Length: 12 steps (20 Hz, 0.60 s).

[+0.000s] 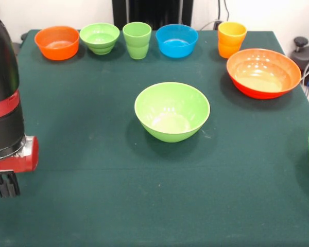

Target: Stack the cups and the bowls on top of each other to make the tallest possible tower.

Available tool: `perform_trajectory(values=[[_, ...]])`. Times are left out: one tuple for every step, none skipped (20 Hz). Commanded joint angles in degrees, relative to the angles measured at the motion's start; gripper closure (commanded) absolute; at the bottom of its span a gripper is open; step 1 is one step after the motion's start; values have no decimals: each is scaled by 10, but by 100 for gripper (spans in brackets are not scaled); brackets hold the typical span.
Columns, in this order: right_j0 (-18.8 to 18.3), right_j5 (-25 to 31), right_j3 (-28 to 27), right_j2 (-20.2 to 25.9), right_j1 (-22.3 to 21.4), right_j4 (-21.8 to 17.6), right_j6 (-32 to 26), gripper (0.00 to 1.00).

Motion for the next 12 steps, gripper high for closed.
perform_trajectory(values=[[30, -19, 48, -38, 11, -5, 313, 100], [30, -23, 46, -41, 13, -4, 324, 100], [29, -28, 43, -45, 15, -3, 334, 100], [29, -32, 41, -49, 16, -2, 345, 100], [28, -32, 45, -52, 16, 5, 378, 100], [27, -33, 48, -55, 16, 12, 412, 100], [25, -34, 52, -58, 15, 20, 445, 100], [24, -34, 55, -61, 15, 27, 479, 100], [25, -36, 66, -64, 10, 31, 507, 100], [26, -38, 77, -67, 5, 36, 534, 100], [27, -40, 87, -70, 0, 40, 562, 100], [28, -42, 98, -73, -5, 44, 590, 100]])
